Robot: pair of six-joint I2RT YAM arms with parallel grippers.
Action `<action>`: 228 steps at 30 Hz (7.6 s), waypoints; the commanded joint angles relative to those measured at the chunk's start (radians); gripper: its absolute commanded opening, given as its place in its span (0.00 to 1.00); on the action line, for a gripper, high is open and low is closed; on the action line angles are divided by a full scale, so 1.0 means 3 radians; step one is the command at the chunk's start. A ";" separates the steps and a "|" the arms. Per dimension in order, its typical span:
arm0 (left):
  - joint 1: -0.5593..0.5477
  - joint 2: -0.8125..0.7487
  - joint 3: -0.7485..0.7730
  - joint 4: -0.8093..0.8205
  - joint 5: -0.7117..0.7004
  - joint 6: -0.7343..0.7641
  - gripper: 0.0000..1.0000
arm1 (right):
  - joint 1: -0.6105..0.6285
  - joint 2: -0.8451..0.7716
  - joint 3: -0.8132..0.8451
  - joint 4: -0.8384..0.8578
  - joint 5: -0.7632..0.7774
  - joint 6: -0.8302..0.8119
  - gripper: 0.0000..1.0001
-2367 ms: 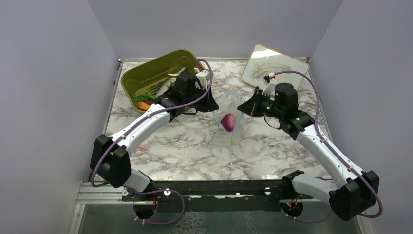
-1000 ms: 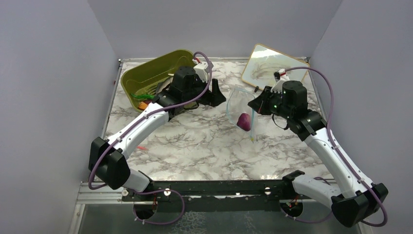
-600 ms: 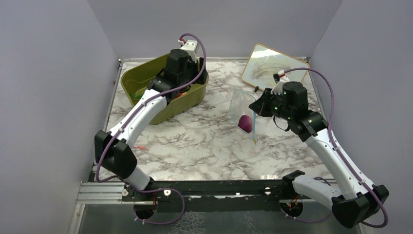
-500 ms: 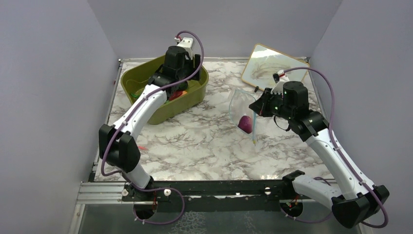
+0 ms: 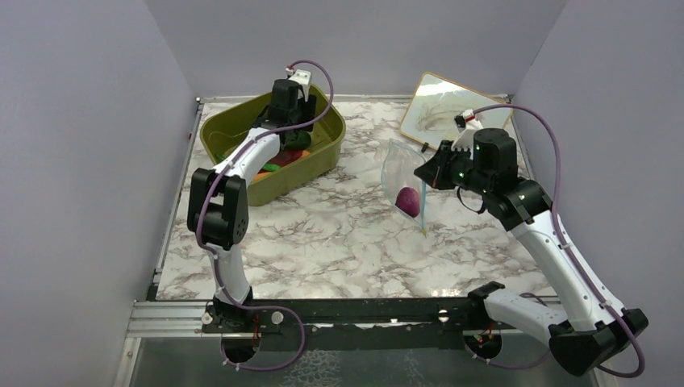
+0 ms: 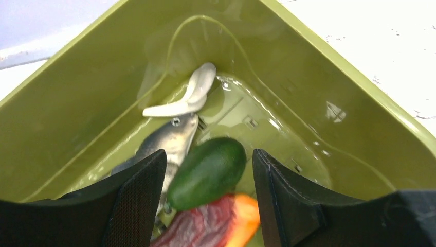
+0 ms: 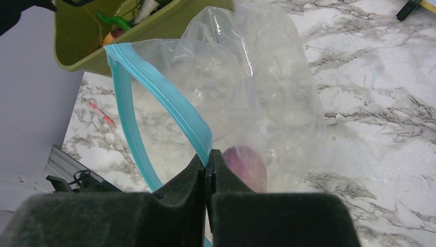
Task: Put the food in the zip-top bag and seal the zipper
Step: Pick up the fake vegetable from the bin, then place the fake vegetable in the zipper food storage bag.
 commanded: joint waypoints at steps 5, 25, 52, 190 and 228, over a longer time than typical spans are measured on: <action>0.0182 0.0497 0.0143 0.0747 0.0330 0.0481 0.60 | -0.0018 0.0129 0.0329 -0.0132 0.0070 0.0077 0.01; 0.0297 0.1293 0.0916 0.0607 0.0671 0.0871 0.47 | -0.0018 0.0155 0.0520 -0.0257 0.0128 0.0268 0.01; 0.0303 0.1003 0.0724 0.0516 0.0760 0.0738 0.00 | -0.0017 0.0012 0.0329 -0.0132 0.0124 0.0274 0.01; -0.1194 -0.0974 -0.1144 0.0611 0.2315 -0.2083 0.28 | -0.0017 0.0328 -0.0785 0.1615 -0.0941 0.1064 0.01; -0.1135 -0.1789 -0.0454 -0.0461 0.1355 -0.2033 1.00 | -0.0017 -0.0015 -0.0811 0.1072 -0.0407 0.0831 0.01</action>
